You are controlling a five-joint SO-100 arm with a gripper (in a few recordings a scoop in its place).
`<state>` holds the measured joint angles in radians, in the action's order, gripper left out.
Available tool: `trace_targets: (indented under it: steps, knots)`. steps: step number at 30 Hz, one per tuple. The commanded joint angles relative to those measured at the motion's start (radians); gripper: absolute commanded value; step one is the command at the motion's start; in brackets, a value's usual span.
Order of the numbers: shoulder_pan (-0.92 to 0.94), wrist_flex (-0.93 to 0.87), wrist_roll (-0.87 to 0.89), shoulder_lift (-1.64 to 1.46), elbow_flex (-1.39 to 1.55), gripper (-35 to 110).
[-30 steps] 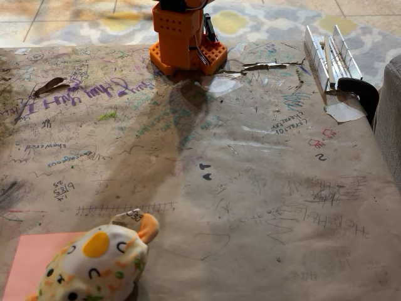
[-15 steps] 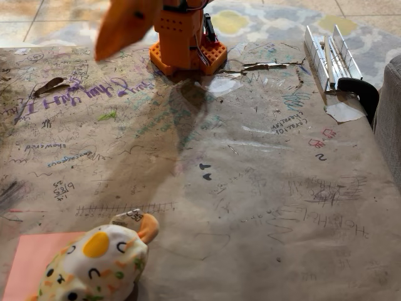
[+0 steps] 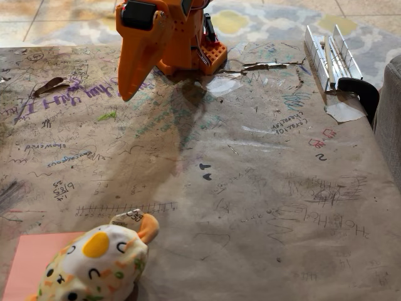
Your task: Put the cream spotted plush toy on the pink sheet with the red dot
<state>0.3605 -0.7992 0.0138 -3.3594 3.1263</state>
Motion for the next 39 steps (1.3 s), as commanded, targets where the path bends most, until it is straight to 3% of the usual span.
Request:
trace_targets:
  steps: [1, 39]
  knots:
    - [0.002, -0.009, 0.002, -0.015, -0.018, 0]
    - [0.041, -0.009, 0.008, -0.014, -0.018, 0]
